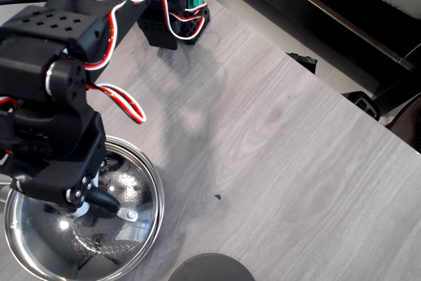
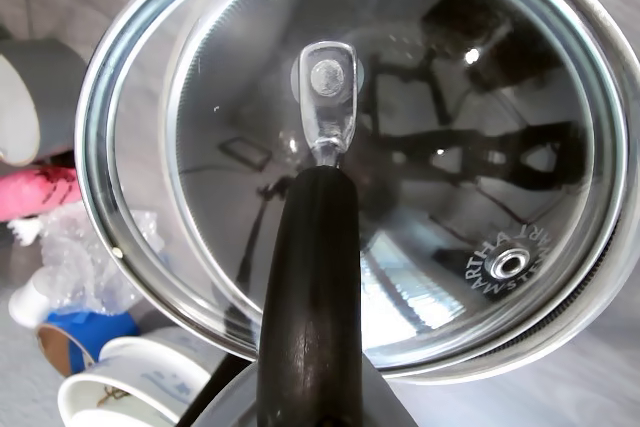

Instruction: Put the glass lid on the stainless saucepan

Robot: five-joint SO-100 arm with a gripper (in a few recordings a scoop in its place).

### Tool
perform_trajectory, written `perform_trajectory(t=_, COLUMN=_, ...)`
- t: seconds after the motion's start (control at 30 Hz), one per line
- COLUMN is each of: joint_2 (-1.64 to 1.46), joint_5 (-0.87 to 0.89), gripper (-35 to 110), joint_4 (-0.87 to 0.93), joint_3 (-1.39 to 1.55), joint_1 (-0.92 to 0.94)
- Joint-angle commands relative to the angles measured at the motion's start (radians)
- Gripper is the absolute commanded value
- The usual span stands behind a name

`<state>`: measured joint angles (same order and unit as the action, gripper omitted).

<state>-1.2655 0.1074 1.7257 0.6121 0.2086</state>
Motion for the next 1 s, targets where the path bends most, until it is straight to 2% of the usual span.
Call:
perform_trajectory(t=0.0, joint_2=-0.092, joint_5=0.014, gripper=0, joint_4=0.006, joint_3=-0.103, joint_1=-0.015)
perform_trajectory(t=0.13, joint_2=-0.077, joint_5=0.015, gripper=0, joint_4=0.028, joint_3=-0.193, joint_1=-0.02)
perform_trajectory(t=0.63, joint_2=0.061, joint_5=0.008, gripper=0, joint_4=0.044, joint_3=-0.195, joint_1=0.026)
perform_trajectory(t=0.97, joint_2=0.094, joint_5=0.005, gripper=0, joint_4=-0.028, joint_3=-0.196, joint_1=0.037)
